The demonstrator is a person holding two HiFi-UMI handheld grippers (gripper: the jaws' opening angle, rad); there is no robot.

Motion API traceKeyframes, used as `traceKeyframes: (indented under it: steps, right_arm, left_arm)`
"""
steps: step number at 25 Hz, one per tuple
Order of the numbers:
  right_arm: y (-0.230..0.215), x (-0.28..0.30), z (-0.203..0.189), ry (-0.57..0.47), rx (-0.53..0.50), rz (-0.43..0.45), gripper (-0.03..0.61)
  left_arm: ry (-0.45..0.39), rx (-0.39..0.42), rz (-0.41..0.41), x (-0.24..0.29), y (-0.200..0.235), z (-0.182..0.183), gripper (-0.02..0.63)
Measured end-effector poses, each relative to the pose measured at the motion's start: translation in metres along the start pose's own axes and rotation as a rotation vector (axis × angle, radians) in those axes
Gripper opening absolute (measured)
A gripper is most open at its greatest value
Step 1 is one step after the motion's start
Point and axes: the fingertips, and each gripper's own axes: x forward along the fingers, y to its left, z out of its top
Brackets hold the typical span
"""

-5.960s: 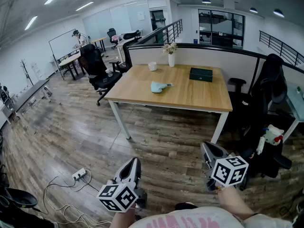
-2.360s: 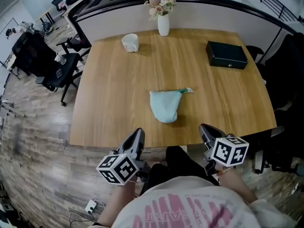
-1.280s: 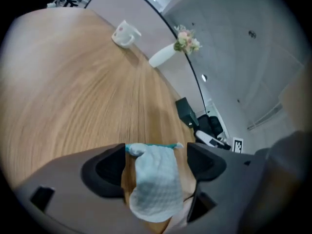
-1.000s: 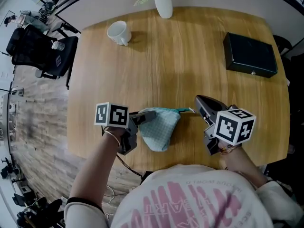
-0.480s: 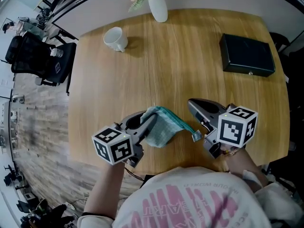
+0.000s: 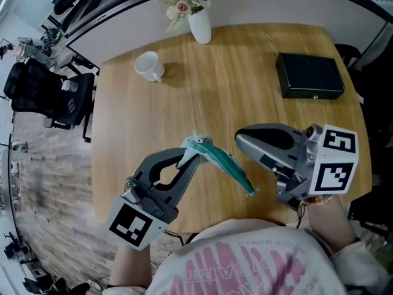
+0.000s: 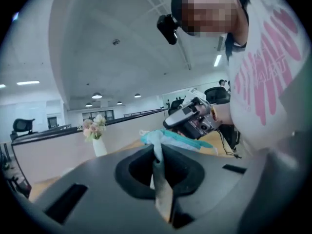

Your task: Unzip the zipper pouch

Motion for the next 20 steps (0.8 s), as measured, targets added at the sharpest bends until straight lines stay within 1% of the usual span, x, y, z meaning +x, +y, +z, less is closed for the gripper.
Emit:
traceKeyframes:
  steps: [2,4,6,7,10,12,13,15,17,20]
  right_arm:
    - [0.012,0.009,0.011,-0.006,-0.027,-0.012,-0.002]
    - [0.022,0.024,0.015,0.019,-0.020,-0.021,0.012]
    - [0.034,0.044,0.012,0.078,0.024,0.009,0.068]
    - [0.039,0.053,0.008,0.118,0.056,0.032,0.085]
    - [0.055,0.078,-0.007,0.247,0.155,0.117,0.102]
    - [0.069,0.086,-0.010,0.291,0.224,0.202,0.107]
    - [0.077,0.089,-0.010,0.301,0.256,0.248,0.115]
    - [0.090,0.094,-0.008,0.309,0.308,0.327,0.112]
    - [0.102,0.098,-0.007,0.320,0.349,0.395,0.104]
    - [0.119,0.104,-0.009,0.328,0.394,0.488,0.127]
  left_arm:
    - [0.026,0.051,-0.046,-0.006,-0.003,0.004,0.012]
    - [0.040,0.075,-0.091,-0.014,-0.006,0.005,0.014]
    - [0.040,0.091,-0.139,-0.024,-0.010,0.005,0.012]
    - [0.040,0.103,-0.167,-0.030,-0.012,0.005,0.012]
    - [0.011,0.122,-0.253,-0.048,-0.017,0.011,0.012]
    - [-0.038,0.093,-0.304,-0.061,-0.018,0.018,0.012]
    - [-0.068,0.073,-0.323,-0.067,-0.018,0.023,0.012]
    - [-0.122,0.044,-0.349,-0.078,-0.015,0.033,0.012]
    - [-0.163,0.031,-0.356,-0.086,-0.012,0.040,0.012]
    - [-0.218,0.027,-0.371,-0.099,-0.010,0.050,0.012]
